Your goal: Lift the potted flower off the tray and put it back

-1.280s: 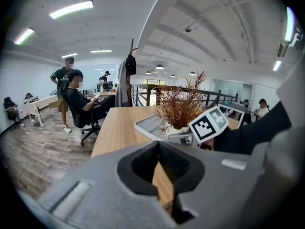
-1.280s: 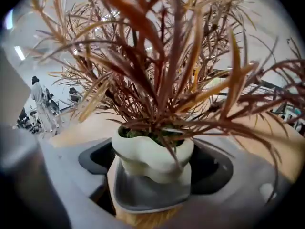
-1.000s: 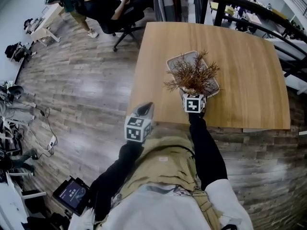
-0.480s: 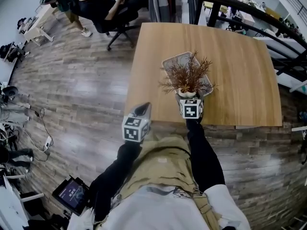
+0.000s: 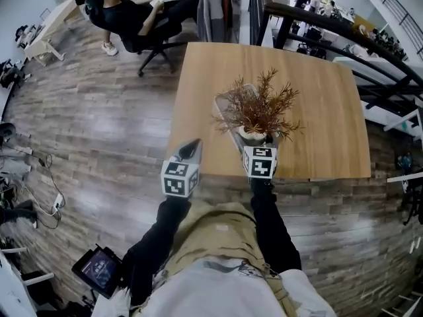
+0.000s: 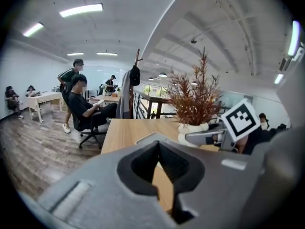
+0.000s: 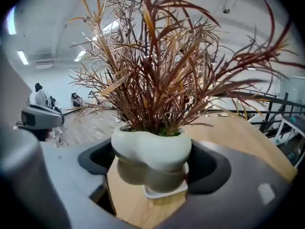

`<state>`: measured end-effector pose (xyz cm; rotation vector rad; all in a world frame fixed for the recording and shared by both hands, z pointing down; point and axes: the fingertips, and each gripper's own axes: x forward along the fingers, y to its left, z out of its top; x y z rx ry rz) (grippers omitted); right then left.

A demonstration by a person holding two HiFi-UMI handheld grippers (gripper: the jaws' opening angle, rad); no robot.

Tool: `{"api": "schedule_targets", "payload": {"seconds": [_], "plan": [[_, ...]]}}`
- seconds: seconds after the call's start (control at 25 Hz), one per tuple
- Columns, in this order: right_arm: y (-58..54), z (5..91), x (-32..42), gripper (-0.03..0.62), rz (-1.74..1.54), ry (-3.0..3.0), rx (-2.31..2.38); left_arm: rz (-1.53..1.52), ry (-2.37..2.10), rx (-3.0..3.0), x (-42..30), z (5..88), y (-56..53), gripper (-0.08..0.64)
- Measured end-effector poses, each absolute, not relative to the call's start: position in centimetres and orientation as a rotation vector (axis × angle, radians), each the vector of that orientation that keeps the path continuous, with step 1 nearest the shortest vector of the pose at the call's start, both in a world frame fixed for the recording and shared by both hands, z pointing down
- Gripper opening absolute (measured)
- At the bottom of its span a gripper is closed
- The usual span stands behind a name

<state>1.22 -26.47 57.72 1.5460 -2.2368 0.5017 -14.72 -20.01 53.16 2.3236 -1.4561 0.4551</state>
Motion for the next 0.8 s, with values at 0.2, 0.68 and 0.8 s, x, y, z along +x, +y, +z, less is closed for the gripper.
{"api": "schedule_targets", "payload": {"seconds": [0.2,0.68,0.8], "plan": [[-26.8,51.3,1.0,0.476,0.473,-2.272,1.597,0.41,-1.447,2.361,-14.5,49.8,-22.2,0.002],[-25.3,40.6,2.1,0.476,0.328,-2.36,1.685,0.324,-1.456,2.502,-13.8,43.2,-24.3,0.001],[-24.6,39.1,2.8,0.476,0.306,-2.373,1.702,0.287,-1.476,2.537,-13.2,41.3,-24.4,0.001]]}}
